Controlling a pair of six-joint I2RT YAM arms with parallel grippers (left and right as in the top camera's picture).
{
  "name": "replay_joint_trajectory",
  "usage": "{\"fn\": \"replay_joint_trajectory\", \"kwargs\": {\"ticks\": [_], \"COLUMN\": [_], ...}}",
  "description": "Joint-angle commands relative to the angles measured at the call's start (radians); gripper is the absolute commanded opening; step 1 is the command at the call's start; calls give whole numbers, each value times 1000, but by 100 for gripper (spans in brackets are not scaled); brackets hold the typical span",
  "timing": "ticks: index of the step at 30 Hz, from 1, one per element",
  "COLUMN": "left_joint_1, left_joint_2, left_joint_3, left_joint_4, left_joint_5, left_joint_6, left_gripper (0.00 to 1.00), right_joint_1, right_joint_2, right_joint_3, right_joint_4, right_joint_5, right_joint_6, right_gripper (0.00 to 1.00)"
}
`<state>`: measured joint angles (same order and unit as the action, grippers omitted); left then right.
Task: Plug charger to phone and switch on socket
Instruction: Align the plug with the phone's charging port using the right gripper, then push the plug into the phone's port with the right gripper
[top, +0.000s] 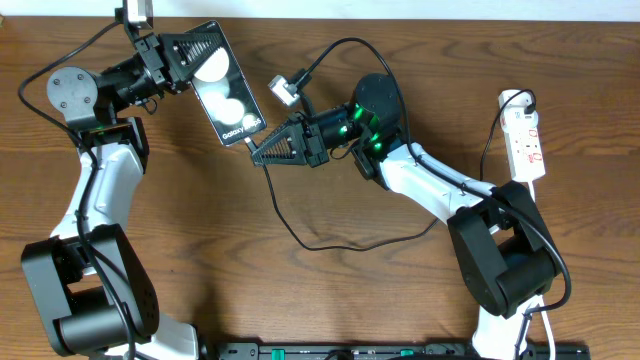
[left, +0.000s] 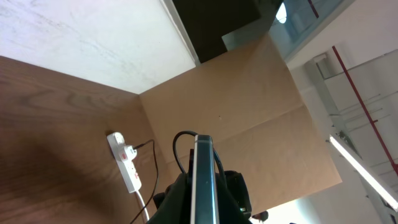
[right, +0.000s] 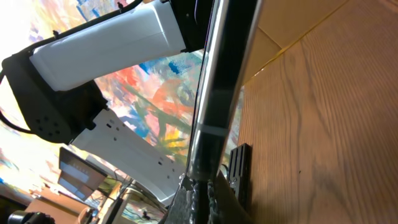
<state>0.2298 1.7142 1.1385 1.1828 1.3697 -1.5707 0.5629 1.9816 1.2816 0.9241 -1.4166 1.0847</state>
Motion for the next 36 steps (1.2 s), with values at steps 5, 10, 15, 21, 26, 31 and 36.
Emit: {"fn": "replay_joint_trajectory", "kwargs": {"ticks": [5,10,15,21,26,31,36], "left_joint_1": [-7,-7,-7,-8,-47,-59,-59], "left_joint_2": [-3,-3,-3,-3,-3,-3,-3], "left_joint_3": [12,12,12,12,12,12,12], "left_joint_4": [12,12,12,13,12,13,12], "left_joint_5": [10,38,75,123,122,112,111], "left_joint_6": [5,5,6,7,42,51,51], "left_gripper": [8,8,8,7,7,7,7], "right_joint_1": [3,0,-1,-1,-2,-6,-28], "right_joint_2": [1,1,1,1,1,1,1], "right_joint_3": [9,9,9,9,9,9,9], "right_joint_4": [5,9,11,75,92,85,75], "right_joint_5": [102,107,116,125,135,149,171], "right_joint_6": [45,45,45,77,90,113,125], "right_gripper": [1,1,1,1,1,1,1]}}
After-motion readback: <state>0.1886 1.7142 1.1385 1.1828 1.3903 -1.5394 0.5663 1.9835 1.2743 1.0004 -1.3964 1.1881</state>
